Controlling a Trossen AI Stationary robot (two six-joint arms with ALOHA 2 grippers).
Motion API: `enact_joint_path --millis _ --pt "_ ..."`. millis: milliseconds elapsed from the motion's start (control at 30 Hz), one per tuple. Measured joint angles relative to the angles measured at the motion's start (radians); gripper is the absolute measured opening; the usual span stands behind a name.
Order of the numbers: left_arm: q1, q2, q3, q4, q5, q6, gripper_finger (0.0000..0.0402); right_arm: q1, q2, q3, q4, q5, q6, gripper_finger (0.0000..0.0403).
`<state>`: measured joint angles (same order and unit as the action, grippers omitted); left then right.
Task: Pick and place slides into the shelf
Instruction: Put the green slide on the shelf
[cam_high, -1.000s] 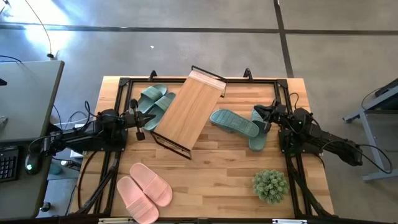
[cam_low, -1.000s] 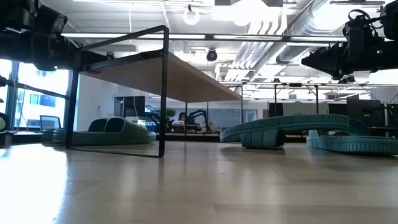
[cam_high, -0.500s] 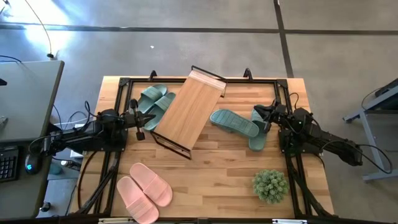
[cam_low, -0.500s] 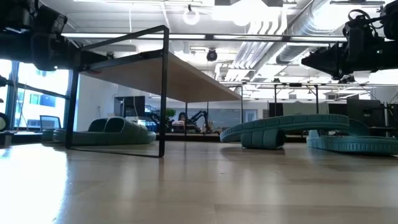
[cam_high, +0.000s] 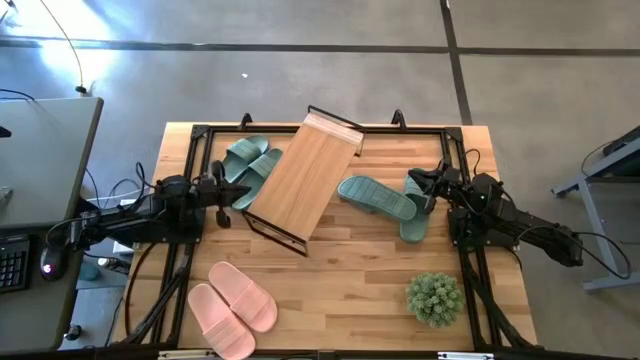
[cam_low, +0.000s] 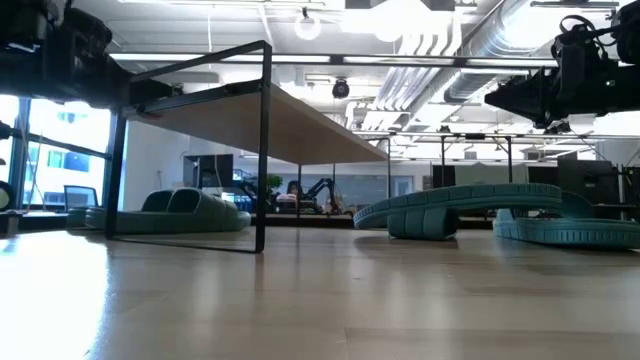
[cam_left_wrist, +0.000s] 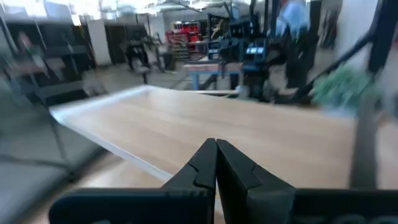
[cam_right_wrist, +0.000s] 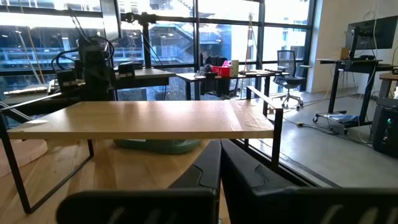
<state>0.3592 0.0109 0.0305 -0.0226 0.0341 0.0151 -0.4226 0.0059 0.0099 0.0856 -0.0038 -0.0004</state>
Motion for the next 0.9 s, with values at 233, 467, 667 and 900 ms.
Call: enact_joint_path --millis 233,467,667,900 --pt "0.000 0.000 0.000 0.014 0.031 -0.339 0.0001 0.000 0.000 0.000 0.000 0.000 0.000 0.0000" --pt "0.000 0.000 0.000 0.295 0.026 -0.590 0.0001 0.000 0.000 0.000 0.000 0.000 0.000 0.0000" --pt "0.000 -0.001 0.015 0.872 0.024 -0.374 0.0001 0.000 0.000 0.000 0.000 0.000 0.003 0.0000" --pt "0.000 0.013 0.200 0.808 0.077 -0.203 0.0001 0.000 0.000 0.000 0.061 -0.007 0.305 0.0000"
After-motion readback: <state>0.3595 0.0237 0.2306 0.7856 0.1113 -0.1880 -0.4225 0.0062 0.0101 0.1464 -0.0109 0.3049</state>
